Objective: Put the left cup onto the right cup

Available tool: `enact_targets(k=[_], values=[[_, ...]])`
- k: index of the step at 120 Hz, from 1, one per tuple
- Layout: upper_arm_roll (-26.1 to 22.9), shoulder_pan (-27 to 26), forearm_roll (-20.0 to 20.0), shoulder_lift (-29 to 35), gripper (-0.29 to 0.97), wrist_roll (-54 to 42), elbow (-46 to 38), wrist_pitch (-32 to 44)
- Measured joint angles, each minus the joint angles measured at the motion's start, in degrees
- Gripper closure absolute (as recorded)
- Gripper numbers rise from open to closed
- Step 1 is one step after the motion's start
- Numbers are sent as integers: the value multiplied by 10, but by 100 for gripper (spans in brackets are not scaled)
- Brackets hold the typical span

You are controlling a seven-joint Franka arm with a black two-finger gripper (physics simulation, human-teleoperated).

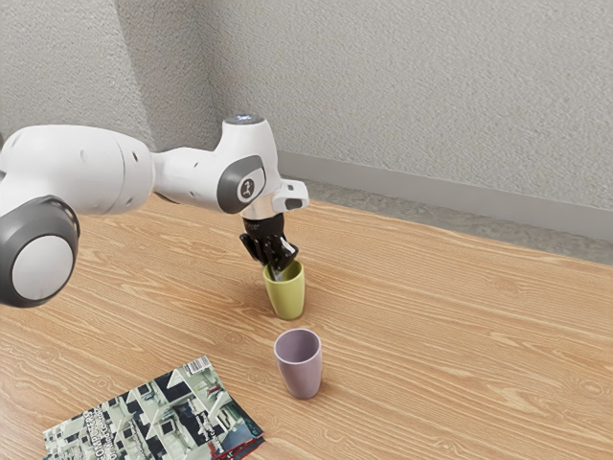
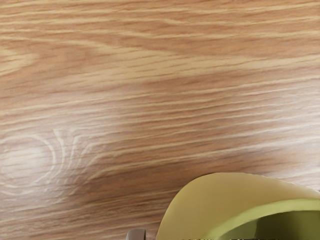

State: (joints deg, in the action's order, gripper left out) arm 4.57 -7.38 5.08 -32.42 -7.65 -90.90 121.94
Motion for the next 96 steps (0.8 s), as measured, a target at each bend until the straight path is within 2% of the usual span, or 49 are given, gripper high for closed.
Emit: enact_targets(k=[43, 96], values=[[-3, -5, -3, 30, 77, 4, -7, 0], [-38, -9, -5, 224, 78, 7, -143, -15]])
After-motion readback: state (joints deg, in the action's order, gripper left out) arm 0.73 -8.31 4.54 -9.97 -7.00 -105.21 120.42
